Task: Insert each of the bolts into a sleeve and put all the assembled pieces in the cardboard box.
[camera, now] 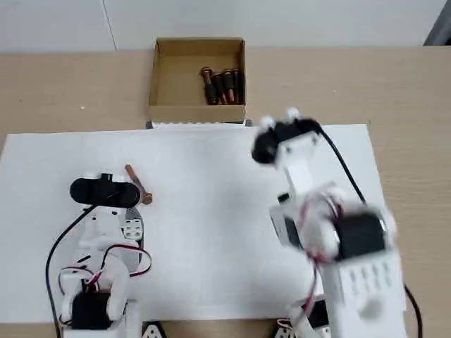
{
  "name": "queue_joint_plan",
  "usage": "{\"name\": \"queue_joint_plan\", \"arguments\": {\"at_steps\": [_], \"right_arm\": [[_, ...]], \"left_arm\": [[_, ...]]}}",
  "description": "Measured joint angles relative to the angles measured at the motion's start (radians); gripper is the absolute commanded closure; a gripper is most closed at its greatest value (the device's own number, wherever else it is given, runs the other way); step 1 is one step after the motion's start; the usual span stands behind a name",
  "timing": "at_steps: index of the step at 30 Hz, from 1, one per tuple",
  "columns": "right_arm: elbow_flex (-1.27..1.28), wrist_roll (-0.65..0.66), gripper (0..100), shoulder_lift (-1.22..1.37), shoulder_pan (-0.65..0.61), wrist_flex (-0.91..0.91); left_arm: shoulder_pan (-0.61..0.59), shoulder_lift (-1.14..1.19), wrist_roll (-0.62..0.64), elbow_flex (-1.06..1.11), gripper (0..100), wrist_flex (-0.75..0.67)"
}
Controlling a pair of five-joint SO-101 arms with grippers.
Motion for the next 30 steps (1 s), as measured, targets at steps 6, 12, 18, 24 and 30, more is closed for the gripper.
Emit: {"name": "queue_joint_plan", "arguments": {"at_steps": [6,12,18,24,30], "right_arm": [[0.137,0.0,99.5,-0.233,0.135,-0.021],[0.144,0.0,99.5,-0.262,0.221,-0.026],[0.146,0.0,99.5,-0.265,0.25,-0.026],[0.146,0.0,99.5,-0.265,0.247,-0.026],[0.146,0.0,99.5,-0.265,0.247,-0.026]], "left_arm": [[0.0,0.0,0.0,-0.13,99,0.08],[0.0,0.0,0.0,-0.216,99,0.16],[0.0,0.083,0.0,-0.313,99,0.181],[-0.003,0.376,0.109,-0.52,99,0.181],[-0.003,0.69,0.14,-0.675,99,0.181]]}}
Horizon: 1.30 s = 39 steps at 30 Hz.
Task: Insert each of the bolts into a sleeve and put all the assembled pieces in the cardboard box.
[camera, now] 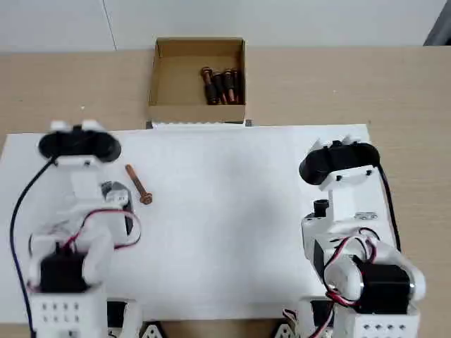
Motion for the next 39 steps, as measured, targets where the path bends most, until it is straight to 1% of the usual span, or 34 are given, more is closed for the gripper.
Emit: {"name": "queue_joint_plan", "arguments": {"at_steps": [4,10,23,25,29,35,39], "right_arm": [[0.012,0.0,99.5,-0.002,0.0,-0.006],[0.107,0.0,99.5,-0.006,0.002,-0.063],[0.115,-0.003,99.5,-0.006,0.0,-0.092],[0.115,-0.003,99.5,-0.006,0.0,-0.092],[0.115,-0.003,99.5,-0.005,0.0,-0.092],[0.115,-0.003,99.5,-0.005,0.0,-0.092],[0.115,-0.003,99.5,-0.005,0.0,-0.092]], "left_arm": [[0.0,0.178,0.002,-0.058,99,0.0],[0.0,0.439,0.002,-0.127,99,0.0],[0.0,0.953,0.005,-0.377,99,0.014],[0.0,1.002,0.003,-0.411,97,0.02],[0.0,1.068,0.006,-0.463,91,0.023],[0.0,1.08,0.003,-0.491,90,0.025],[-0.028,1.088,0.006,-0.491,90,-0.005]]}}
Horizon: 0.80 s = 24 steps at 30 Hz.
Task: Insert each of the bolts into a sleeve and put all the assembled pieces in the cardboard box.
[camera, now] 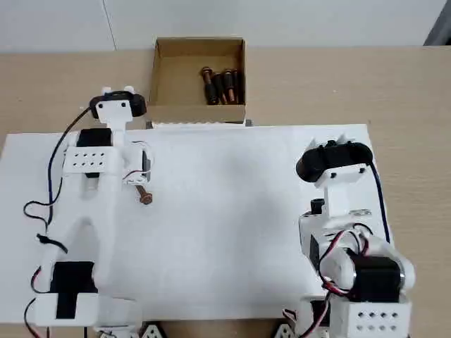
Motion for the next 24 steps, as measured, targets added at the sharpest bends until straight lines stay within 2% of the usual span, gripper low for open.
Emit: {"name": "queue_joint_plan", "arguments": {"at_steps": [9,24], "right_arm": [[0.0,-0.035,99.5,0.0,0.0,0.0],[0.0,-0.035,99.5,0.0,0.0,0.0]], "left_arm": [[-0.028,0.146,0.002,-0.021,90,-0.035],[-0.025,0.163,0.003,-0.098,90,-0.041]]}}
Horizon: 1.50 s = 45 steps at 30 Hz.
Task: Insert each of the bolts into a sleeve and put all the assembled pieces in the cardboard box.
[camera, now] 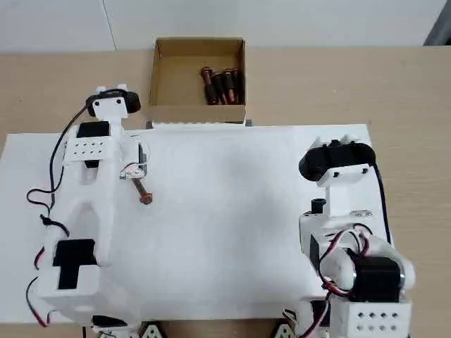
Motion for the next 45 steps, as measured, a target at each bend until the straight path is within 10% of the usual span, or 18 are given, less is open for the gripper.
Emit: {"name": "queue_joint_plan", "arguments": {"at_steps": [45], "right_arm": [[0.0,-0.003,99.5,0.0,-0.057,0.0]], "left_arm": [[0.06,0.127,0.049,-0.003,100,0.061]]}}
